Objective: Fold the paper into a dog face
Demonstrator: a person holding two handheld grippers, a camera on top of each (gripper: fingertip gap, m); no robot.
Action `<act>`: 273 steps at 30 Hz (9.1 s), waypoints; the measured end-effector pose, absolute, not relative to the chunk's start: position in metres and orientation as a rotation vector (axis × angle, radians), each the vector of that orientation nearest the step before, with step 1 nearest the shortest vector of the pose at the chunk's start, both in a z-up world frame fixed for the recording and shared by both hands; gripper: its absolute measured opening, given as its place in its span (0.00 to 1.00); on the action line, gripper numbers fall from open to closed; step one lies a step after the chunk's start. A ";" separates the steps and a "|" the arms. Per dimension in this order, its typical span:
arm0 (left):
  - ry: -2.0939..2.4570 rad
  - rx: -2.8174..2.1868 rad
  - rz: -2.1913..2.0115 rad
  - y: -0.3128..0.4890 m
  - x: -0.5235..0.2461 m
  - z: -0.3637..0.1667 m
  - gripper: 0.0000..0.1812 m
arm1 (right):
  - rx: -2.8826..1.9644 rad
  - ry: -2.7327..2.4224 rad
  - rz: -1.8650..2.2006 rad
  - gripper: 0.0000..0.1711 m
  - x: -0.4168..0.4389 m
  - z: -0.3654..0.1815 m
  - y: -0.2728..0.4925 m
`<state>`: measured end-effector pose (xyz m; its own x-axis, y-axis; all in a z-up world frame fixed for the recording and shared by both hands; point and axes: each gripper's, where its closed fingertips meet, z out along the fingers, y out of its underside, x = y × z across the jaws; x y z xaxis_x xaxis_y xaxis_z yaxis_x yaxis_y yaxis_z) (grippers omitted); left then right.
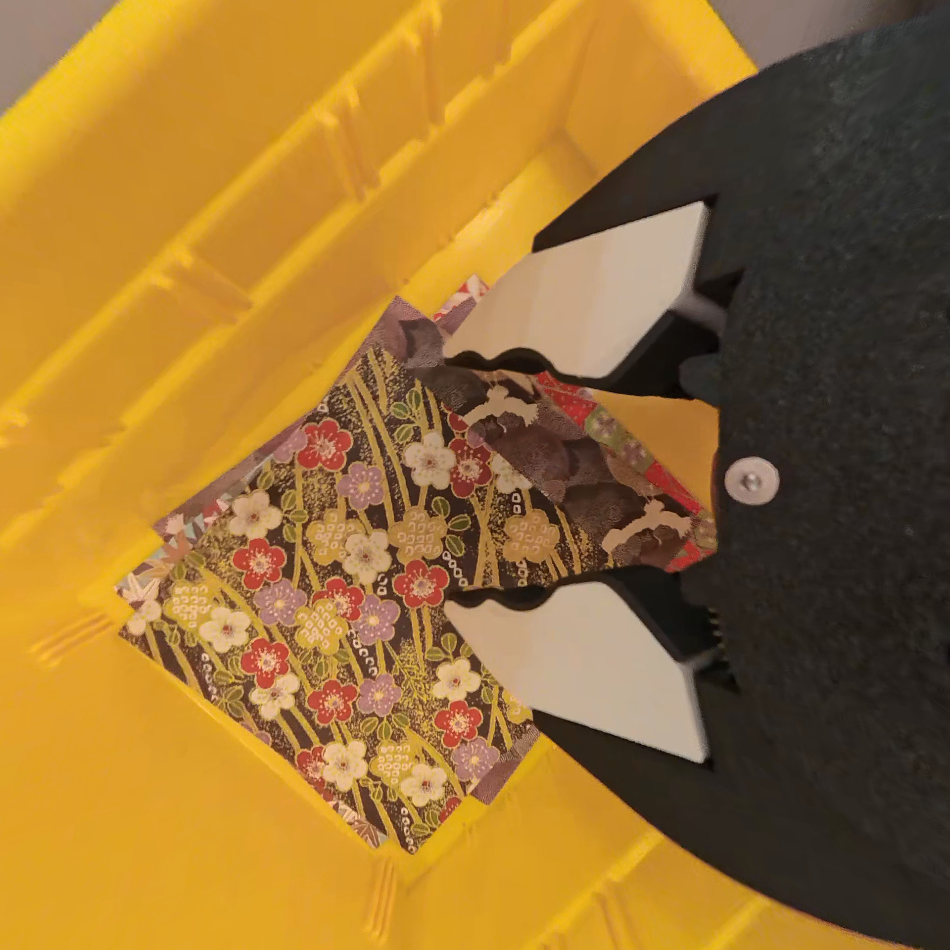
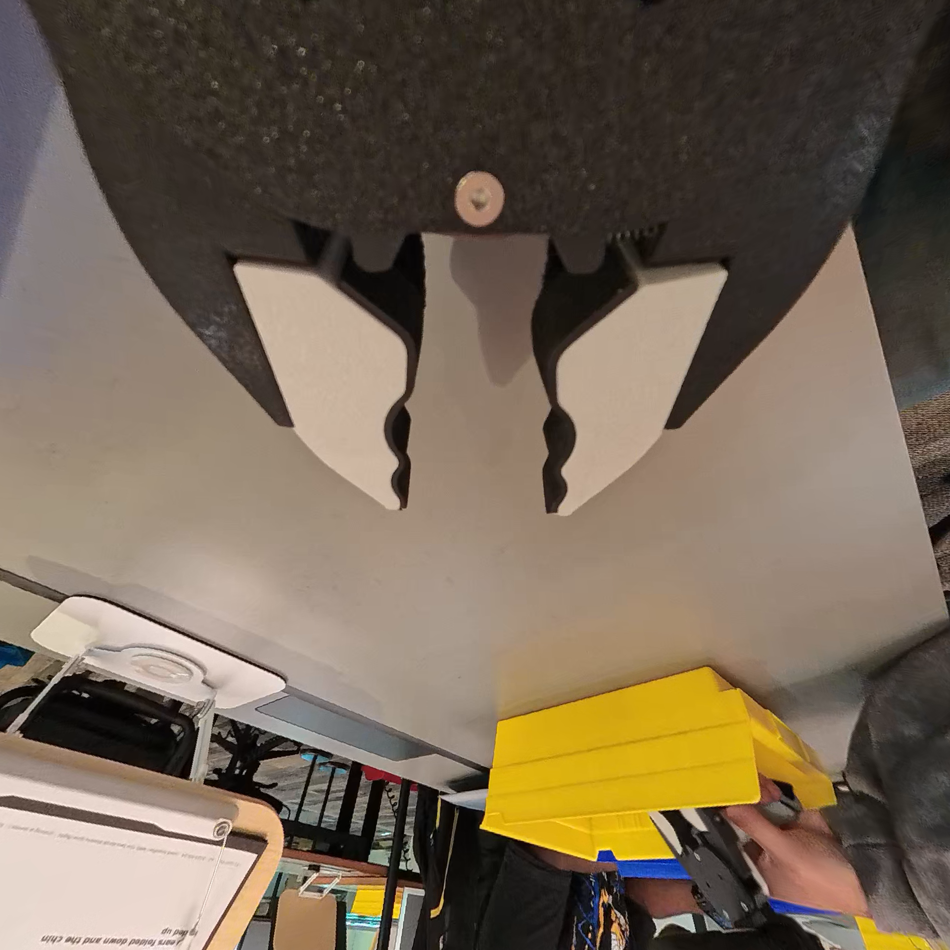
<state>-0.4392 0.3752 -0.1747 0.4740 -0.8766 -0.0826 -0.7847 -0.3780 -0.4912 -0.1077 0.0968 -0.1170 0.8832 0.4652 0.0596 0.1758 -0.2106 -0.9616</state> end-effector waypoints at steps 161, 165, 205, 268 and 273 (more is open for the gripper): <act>1.852 -1.788 -0.880 0.141 -0.194 -0.058 0.19 | -1.842 -0.791 0.383 0.00 -0.110 -0.054 0.164; 1.728 -1.782 -0.728 0.142 -0.185 -0.096 0.18 | -1.992 -0.645 0.601 0.00 -0.105 -0.084 0.183; 1.663 -2.019 -0.536 0.163 -0.159 -0.195 0.00 | -2.205 -0.789 0.318 0.02 -0.078 -0.182 0.248; 0.980 -2.322 -0.318 0.188 -0.177 -0.200 0.62 | -2.095 -0.598 0.344 0.21 -0.066 -0.157 0.118; 0.923 -2.350 -0.374 0.202 -0.198 -0.190 0.60 | -2.093 -0.616 0.369 0.21 -0.072 -0.155 0.117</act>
